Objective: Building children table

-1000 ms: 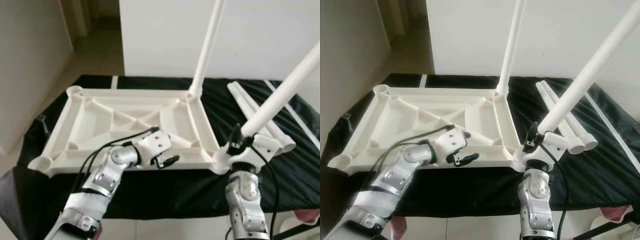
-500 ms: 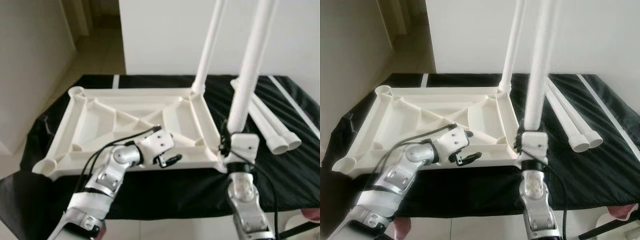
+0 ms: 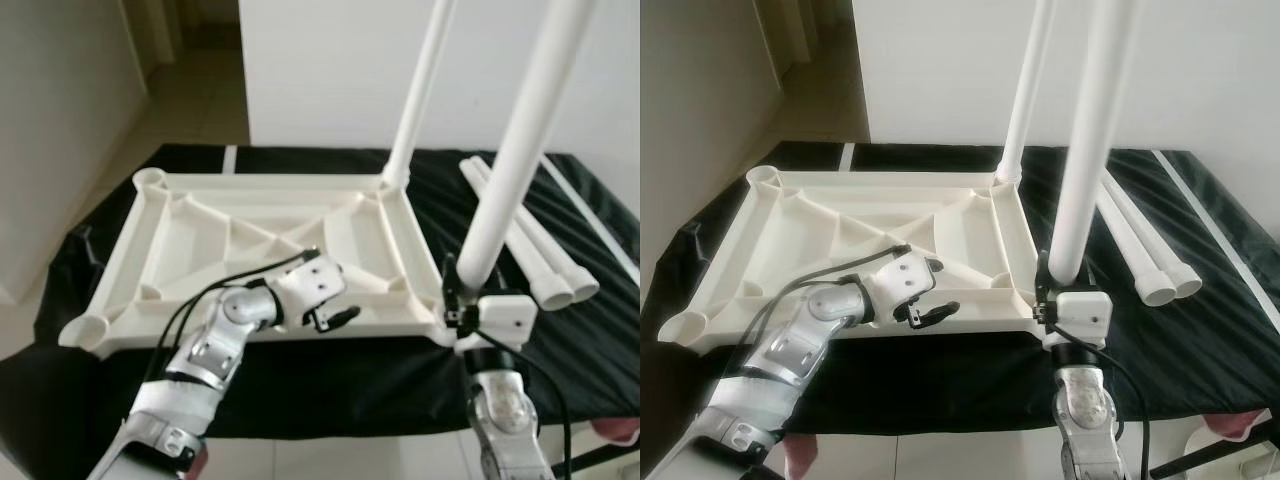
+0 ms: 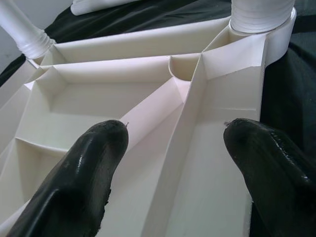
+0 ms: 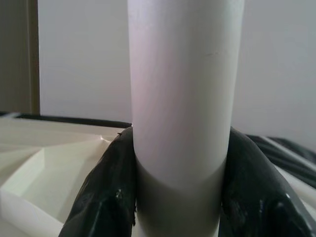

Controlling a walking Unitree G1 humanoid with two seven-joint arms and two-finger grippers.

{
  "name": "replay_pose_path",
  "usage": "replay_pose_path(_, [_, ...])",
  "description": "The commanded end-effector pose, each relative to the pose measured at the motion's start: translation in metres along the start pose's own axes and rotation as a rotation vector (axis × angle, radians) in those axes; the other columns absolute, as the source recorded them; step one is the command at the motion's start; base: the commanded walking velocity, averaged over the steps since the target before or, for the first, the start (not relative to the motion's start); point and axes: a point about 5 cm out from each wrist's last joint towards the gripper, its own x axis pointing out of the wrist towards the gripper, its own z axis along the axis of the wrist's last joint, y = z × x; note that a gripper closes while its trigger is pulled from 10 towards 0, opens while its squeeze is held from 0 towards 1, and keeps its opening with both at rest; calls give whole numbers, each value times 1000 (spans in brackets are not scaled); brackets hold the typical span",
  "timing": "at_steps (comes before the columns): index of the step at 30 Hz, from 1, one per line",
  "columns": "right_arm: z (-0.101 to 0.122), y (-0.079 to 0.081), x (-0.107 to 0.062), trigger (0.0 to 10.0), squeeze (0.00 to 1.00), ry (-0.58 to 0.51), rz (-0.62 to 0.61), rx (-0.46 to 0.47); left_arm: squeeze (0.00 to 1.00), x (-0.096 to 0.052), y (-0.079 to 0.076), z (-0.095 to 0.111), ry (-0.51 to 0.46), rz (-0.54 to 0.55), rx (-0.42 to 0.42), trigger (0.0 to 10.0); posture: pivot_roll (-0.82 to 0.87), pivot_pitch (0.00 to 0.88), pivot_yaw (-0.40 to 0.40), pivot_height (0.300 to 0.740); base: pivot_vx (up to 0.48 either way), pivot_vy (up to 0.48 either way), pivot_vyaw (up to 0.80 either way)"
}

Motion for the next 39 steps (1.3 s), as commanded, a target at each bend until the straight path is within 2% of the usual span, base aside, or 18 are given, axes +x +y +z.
replay_pose_path(1, [-38,-11,-30,10000,0,238,-61,68,0,-2,7,0,9,83,15,10000,39,0,13,740,0,0,0])
replay_pose_path(9, [-38,-15,-37,10000,0,226,-102,93,0,-2,7,0,13,75,21,10000,28,0,31,740,0,0,0])
replay_pose_path(11, [-40,-16,-39,10000,0,233,-123,128,0,-1,7,1,11,71,21,10000,28,0,34,740,0,0,0])
replay_pose_path(15, [-48,-19,-43,10000,0,286,-152,155,0,0,9,2,9,68,23,10000,27,0,38,740,0,0,0])
replay_pose_path(18, [-53,-19,-40,10000,0,338,-136,142,0,-1,10,2,9,69,26,10000,28,0,38,740,0,0,0])
replay_pose_path(21, [-57,-21,-33,10000,0,410,-121,88,0,-1,10,3,9,69,27,10000,30,0,36,740,0,0,0])
replay_pose_path(26, [-56,-22,-24,10000,0,456,-112,128,0,-1,11,3,9,72,27,10000,30,0,34,740,0,0,0])
replay_pose_path(31, [-52,-24,-10,10000,0,504,-71,75,0,-1,11,2,10,76,26,10000,32,0,25,740,0,0,0])
replay_pose_path(34, [-52,-25,-5,10000,0,550,-50,80,0,-1,11,2,10,78,24,10000,33,0,22,740,0,0,0])
replay_pose_path(35, [-53,-27,-3,10000,0,596,-47,96,0,-1,10,2,12,80,23,10000,33,0,20,740,0,0,0])
replay_pose_path(39, [-54,-30,-1,10000,0,608,-52,95,0,-1,10,2,12,80,21,10000,34,0,19,740,0,0,0])
